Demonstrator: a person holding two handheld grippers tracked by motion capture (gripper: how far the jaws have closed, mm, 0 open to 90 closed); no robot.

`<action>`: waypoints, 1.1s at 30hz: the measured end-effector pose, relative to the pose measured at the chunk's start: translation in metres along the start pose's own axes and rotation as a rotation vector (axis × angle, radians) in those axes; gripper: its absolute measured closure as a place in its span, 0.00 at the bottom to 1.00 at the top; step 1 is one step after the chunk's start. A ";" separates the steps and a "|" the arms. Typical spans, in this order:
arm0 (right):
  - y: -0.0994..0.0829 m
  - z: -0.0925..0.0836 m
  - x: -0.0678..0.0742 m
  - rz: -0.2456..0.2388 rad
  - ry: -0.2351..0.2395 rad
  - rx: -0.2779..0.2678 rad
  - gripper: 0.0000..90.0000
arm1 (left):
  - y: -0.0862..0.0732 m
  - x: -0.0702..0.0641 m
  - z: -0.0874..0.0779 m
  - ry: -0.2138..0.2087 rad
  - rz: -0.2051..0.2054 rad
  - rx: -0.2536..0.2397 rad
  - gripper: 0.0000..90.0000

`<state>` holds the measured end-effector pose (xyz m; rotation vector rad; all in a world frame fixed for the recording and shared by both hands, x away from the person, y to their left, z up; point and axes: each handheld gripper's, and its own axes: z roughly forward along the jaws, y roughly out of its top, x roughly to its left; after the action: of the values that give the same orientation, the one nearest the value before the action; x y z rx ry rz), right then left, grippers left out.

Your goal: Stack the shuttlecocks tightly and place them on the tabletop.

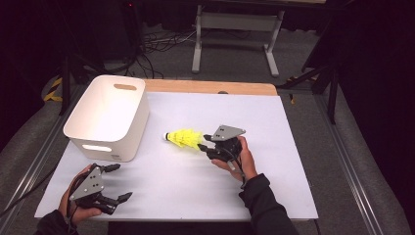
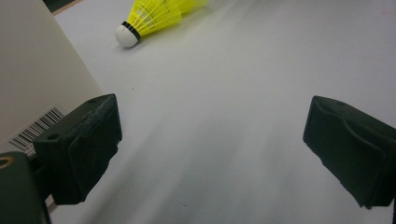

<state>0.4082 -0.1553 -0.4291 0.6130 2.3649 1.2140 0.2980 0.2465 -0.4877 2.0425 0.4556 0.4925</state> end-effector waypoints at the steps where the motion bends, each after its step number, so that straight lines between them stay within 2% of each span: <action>1: 0.000 0.000 0.000 -0.002 -0.001 0.000 0.64 | 0.000 0.000 0.000 0.003 0.004 0.001 0.06; 8: 0.002 -0.002 0.003 -0.019 -0.013 -0.002 0.56 | 0.000 0.000 -0.001 0.000 0.000 0.000 0.06; 11: 0.003 -0.003 0.004 -0.023 -0.033 -0.007 0.47 | 0.000 0.000 -0.001 0.001 0.002 0.003 0.06; 16: 0.004 -0.005 0.006 -0.028 -0.057 -0.009 0.38 | 0.000 0.000 -0.001 0.003 0.001 0.000 0.06; 23: 0.004 -0.010 0.010 -0.042 -0.065 -0.029 0.33 | 0.000 0.000 -0.001 0.002 -0.002 -0.002 0.06; 26: 0.004 -0.013 0.012 -0.053 -0.087 -0.035 0.31 | 0.000 0.000 -0.001 0.001 -0.003 -0.003 0.06; 33: 0.002 -0.018 0.017 -0.065 -0.106 -0.051 0.27 | 0.000 0.001 -0.001 0.001 -0.005 -0.004 0.06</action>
<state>0.3851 -0.1559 -0.4203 0.5657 2.2422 1.1801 0.2978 0.2478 -0.4875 2.0367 0.4596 0.4917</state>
